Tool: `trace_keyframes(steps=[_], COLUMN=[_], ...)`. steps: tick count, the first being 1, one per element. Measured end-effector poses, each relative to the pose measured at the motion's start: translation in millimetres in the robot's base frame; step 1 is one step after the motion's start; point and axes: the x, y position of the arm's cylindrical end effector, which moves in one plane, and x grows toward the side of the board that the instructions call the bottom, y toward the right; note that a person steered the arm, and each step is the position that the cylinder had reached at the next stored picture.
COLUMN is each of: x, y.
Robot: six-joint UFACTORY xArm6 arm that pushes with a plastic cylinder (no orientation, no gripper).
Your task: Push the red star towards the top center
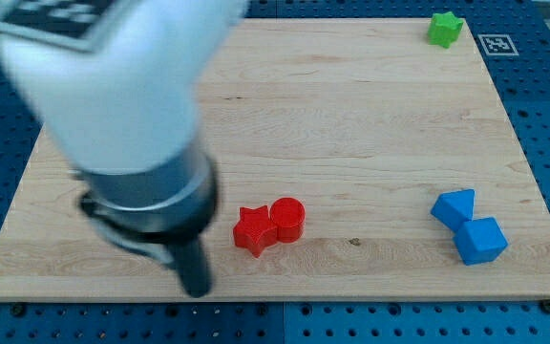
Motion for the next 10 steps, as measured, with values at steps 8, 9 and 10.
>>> trace_keyframes(steps=[8,9,10], x=[-62,-60,-75], y=[112,143,154])
